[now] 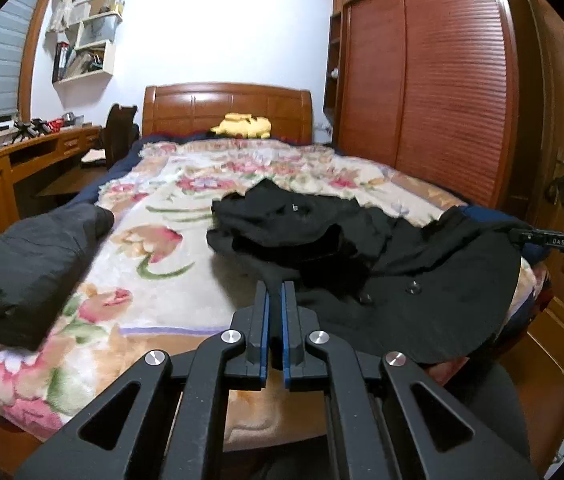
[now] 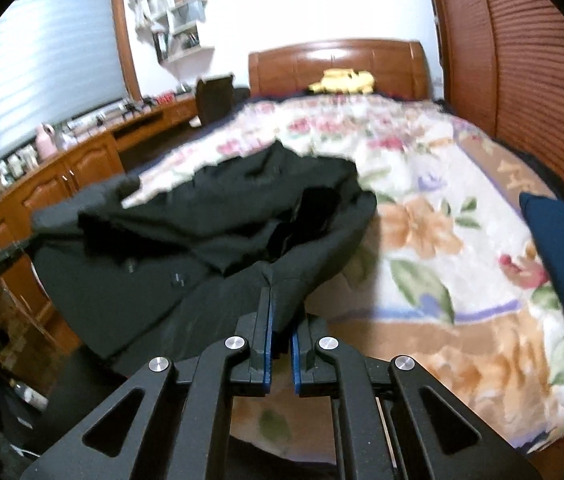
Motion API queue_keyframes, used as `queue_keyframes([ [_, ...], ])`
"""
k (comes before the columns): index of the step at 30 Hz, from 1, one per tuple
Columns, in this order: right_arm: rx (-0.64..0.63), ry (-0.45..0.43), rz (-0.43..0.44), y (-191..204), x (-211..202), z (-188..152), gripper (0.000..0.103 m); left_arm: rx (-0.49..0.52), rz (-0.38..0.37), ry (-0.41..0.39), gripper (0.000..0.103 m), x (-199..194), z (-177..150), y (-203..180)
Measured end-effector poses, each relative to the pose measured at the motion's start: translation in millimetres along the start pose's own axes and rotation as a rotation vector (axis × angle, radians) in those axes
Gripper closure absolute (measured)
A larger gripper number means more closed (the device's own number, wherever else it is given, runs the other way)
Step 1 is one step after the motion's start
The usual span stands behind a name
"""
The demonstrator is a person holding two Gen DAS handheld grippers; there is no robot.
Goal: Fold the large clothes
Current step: 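Lift the hem with both grippers and carry it toward the collar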
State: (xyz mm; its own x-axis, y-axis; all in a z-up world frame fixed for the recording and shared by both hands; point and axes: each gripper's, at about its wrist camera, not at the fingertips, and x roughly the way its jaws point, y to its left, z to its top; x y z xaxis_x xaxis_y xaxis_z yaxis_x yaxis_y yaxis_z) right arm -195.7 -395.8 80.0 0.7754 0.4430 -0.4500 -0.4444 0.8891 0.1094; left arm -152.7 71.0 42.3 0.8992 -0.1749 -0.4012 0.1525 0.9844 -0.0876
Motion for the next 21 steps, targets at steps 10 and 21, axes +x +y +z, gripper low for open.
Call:
queue_keyframes([
  [10,-0.047,-0.143,0.001,19,-47,-2,0.097,0.004,0.020,-0.111,0.098,-45,17,8],
  [21,-0.119,-0.241,0.016,34,-74,1,0.097,0.019,0.007,-0.214,0.098,-89,34,7],
])
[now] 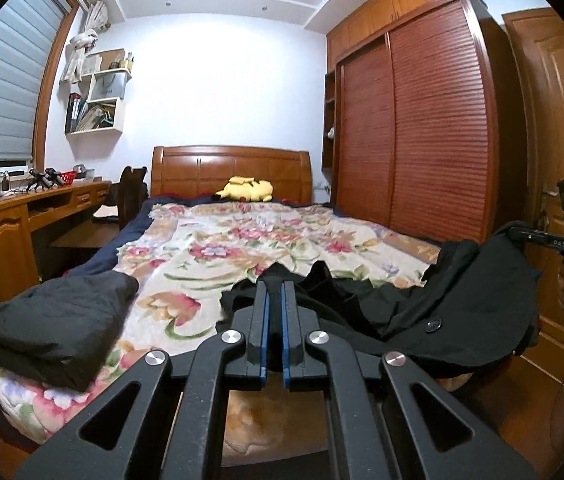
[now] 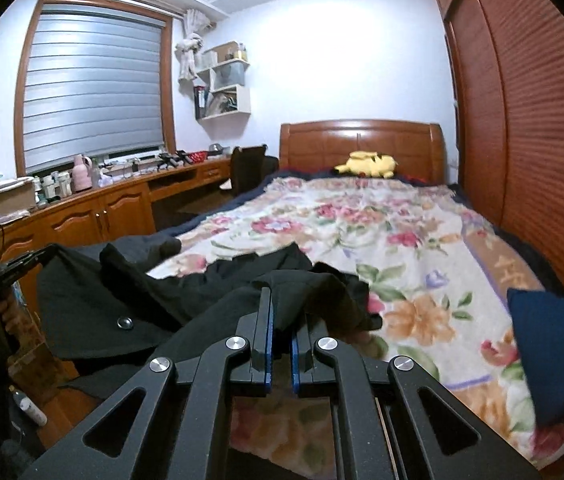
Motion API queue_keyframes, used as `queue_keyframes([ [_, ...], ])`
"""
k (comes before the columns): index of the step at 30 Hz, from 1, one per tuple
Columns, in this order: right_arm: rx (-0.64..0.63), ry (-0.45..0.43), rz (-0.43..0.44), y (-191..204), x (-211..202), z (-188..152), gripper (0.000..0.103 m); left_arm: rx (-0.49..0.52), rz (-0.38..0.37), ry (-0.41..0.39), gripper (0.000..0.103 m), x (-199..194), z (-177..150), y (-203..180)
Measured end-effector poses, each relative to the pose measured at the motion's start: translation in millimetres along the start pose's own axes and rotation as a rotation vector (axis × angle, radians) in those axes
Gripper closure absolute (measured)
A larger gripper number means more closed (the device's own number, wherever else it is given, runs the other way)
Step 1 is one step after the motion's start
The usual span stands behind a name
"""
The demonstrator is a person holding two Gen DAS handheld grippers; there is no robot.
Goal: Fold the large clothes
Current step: 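Lift the hem with both grippers and carry it toward the collar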
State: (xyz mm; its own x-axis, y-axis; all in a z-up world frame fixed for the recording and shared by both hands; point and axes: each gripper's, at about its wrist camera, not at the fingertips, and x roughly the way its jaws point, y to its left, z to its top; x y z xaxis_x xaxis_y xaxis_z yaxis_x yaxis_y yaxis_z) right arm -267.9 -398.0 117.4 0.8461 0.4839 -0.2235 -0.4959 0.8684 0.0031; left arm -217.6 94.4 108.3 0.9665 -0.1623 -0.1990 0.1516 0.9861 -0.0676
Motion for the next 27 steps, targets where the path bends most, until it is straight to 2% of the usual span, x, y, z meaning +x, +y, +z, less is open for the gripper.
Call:
queue_keyframes([
  [5,-0.033,-0.024,-0.002,0,1,-4,0.097,0.010,0.017,-0.037,0.098,-11,11,1],
  [10,-0.042,-0.011,-0.023,-13,30,-7,0.097,0.025,0.048,-0.005,0.098,22,15,10],
  [14,-0.016,0.086,-0.031,-30,87,-26,0.097,-0.033,0.057,0.115,0.098,81,-11,35],
  [19,0.028,0.202,-0.049,-53,167,-62,0.097,-0.034,0.097,0.208,0.098,131,-39,46],
  [27,0.036,0.306,-0.094,-74,271,-73,0.097,0.001,0.124,0.308,0.098,191,-42,57],
])
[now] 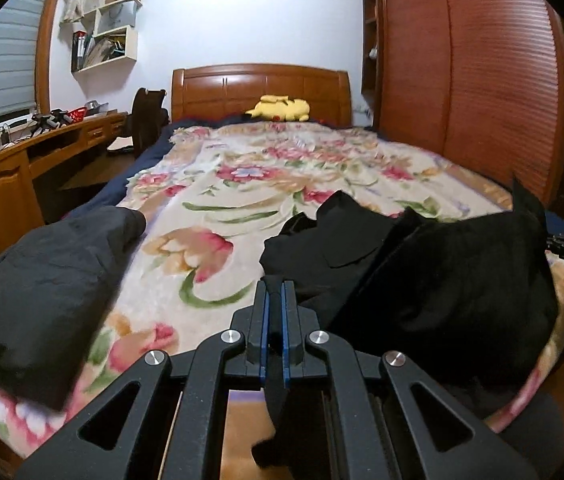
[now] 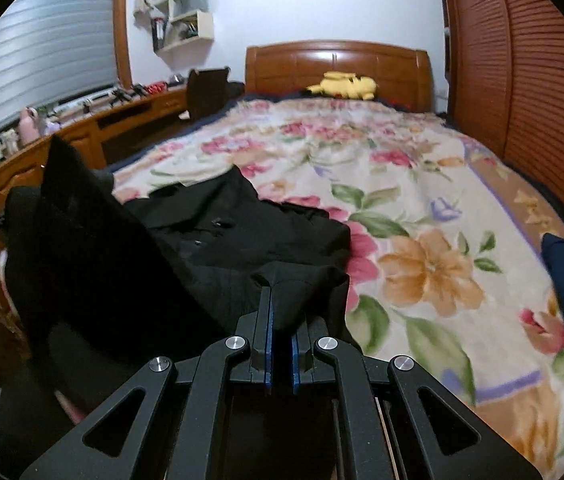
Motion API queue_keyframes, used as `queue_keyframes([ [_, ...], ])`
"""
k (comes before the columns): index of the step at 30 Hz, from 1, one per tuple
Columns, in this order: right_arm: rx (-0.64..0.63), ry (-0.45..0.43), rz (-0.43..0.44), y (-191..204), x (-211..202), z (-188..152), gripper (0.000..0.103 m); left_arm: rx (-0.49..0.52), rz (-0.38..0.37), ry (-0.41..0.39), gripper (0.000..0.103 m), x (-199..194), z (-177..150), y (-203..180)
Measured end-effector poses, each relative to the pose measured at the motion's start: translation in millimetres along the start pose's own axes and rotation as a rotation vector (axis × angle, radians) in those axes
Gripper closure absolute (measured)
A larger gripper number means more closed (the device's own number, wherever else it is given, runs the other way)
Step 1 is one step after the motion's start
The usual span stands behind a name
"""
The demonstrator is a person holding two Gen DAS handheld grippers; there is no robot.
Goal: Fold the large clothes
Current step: 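Lift the hem with both grippers and carry it toward the collar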
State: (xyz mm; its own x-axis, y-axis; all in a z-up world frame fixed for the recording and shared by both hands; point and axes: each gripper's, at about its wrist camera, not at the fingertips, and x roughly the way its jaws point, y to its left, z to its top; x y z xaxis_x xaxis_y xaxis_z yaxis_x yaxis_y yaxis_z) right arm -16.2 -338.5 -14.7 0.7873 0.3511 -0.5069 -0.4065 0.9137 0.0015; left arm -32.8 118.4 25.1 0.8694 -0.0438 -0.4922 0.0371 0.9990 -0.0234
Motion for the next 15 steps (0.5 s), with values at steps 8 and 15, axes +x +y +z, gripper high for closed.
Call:
queue_keyframes([
  [8,-0.043,0.022,-0.050,4,67,46,0.097,0.030,0.043,0.051,0.097,55,32,6],
  [15,-0.062,0.018,-0.084,3,112,77,0.097,0.009,0.054,0.078,0.097,99,60,14],
])
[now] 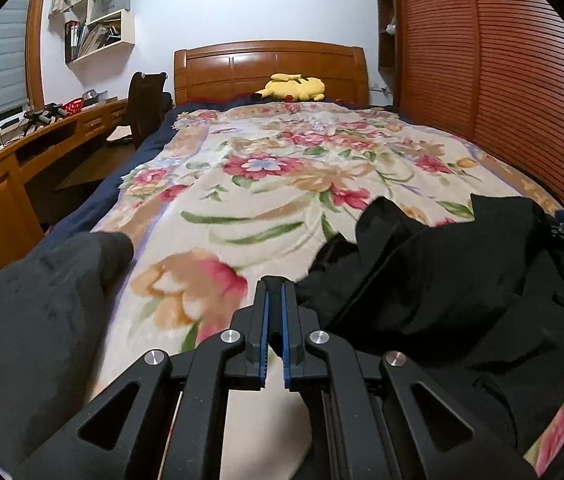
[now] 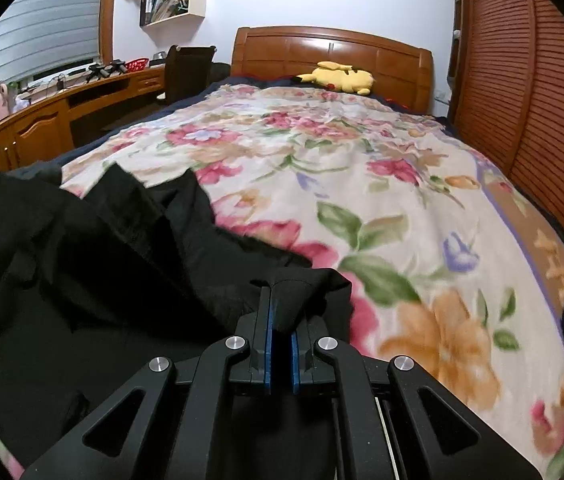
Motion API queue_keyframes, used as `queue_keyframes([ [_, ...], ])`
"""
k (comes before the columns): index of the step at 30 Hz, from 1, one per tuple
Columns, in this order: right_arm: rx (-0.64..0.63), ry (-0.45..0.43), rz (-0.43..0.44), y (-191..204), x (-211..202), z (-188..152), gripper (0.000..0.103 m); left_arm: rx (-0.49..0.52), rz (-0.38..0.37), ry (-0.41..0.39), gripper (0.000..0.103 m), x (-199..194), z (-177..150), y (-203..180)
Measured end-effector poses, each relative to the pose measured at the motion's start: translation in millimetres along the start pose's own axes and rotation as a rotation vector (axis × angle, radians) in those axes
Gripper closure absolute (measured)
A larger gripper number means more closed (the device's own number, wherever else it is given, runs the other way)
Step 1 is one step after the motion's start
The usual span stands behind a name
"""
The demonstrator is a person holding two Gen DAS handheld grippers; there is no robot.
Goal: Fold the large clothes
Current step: 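Lift the hem with both grippers and carry it toward the collar, then lay the hem on the coat and open both grippers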
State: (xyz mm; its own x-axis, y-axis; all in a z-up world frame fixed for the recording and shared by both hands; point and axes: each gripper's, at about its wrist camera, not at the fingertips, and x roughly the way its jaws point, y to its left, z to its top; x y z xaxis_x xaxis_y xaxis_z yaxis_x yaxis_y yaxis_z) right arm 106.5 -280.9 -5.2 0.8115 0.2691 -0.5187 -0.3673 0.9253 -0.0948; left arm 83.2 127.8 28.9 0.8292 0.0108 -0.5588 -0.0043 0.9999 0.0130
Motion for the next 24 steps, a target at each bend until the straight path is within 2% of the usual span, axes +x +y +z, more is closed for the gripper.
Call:
queue_keyframes([
  [5,0.001,-0.023,-0.039,-8,37,24,0.097,-0.009,0.040,-0.004,0.097,34,31,4],
  [10,0.005,-0.019,-0.085,-11,74,39,0.097,-0.023,0.044,0.024,0.097,70,51,5],
  [12,-0.044,0.023,-0.128,-5,91,43,0.097,-0.009,0.046,0.034,0.097,80,55,2],
  [16,-0.074,0.043,-0.162,1,109,53,0.097,0.000,0.063,0.044,0.097,97,64,2],
  [19,-0.064,0.045,-0.167,0,121,61,0.097,-0.022,0.081,0.059,0.097,107,68,8],
  [24,-0.064,0.101,-0.170,1,134,59,0.097,-0.018,0.089,0.065,0.095,110,70,7],
])
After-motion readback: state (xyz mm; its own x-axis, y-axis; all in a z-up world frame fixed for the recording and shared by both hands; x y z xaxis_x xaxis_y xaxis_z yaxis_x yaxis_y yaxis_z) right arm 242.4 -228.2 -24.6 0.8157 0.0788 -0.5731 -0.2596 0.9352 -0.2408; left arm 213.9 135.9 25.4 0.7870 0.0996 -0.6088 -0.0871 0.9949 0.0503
